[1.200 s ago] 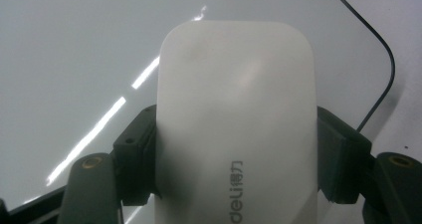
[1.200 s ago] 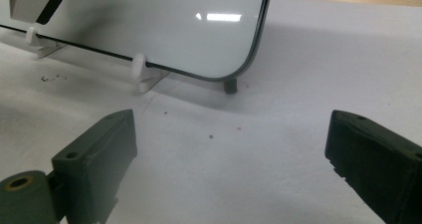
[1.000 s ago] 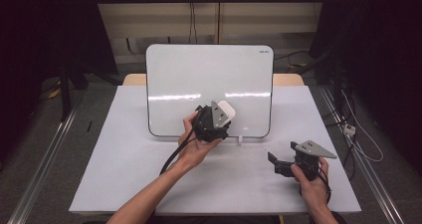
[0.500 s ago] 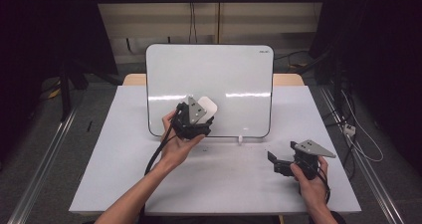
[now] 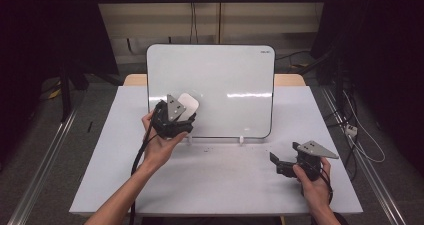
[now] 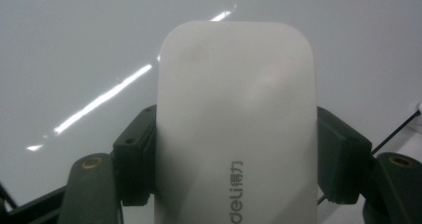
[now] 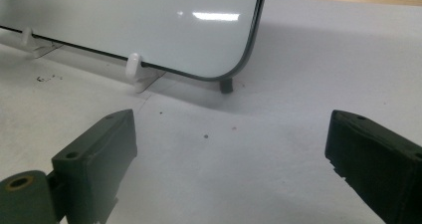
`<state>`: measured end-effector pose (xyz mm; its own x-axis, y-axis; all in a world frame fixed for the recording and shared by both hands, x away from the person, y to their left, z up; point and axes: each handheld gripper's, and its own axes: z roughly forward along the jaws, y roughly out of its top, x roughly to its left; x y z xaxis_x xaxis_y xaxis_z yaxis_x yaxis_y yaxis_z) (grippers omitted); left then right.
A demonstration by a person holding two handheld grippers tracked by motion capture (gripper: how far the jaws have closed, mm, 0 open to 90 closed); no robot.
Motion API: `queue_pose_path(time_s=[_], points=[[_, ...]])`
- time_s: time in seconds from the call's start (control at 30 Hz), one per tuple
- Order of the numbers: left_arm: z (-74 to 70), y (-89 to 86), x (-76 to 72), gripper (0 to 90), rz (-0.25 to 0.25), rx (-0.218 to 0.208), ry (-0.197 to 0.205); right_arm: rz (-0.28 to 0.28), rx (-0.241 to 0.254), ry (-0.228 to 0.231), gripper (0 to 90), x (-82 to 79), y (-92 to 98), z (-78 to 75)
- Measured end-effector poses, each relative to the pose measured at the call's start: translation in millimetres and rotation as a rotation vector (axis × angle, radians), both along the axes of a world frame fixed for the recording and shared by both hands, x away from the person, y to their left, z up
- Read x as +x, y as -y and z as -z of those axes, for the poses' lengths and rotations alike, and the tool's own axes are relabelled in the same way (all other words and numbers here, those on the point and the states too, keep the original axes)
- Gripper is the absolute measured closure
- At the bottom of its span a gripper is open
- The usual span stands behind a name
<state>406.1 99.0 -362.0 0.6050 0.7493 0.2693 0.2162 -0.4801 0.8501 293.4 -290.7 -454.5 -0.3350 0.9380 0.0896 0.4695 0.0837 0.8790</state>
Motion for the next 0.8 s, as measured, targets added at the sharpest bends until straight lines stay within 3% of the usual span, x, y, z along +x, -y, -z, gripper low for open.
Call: queue_pose_path(time_s=[0.17, 0.57, 0.8], points=[[-0.8, -15.3, -1.0, 31.1, -0.027, -0.017, -0.007, 0.0, 0.005, 0.002, 6.1, -0.5, -0.5, -0.3], [7.5, -39.5, 5.3, 31.1, -0.074, -0.008, -0.015, -0.002, 0.006, 0.002, 6.1, -0.4, -0.8, -0.4], [26.6, -36.0, 14.4, 31.1, -0.077, 0.057, -0.017, 0.003, 0.003, -0.003, 6.1, -0.4, -2.1, -0.6]])
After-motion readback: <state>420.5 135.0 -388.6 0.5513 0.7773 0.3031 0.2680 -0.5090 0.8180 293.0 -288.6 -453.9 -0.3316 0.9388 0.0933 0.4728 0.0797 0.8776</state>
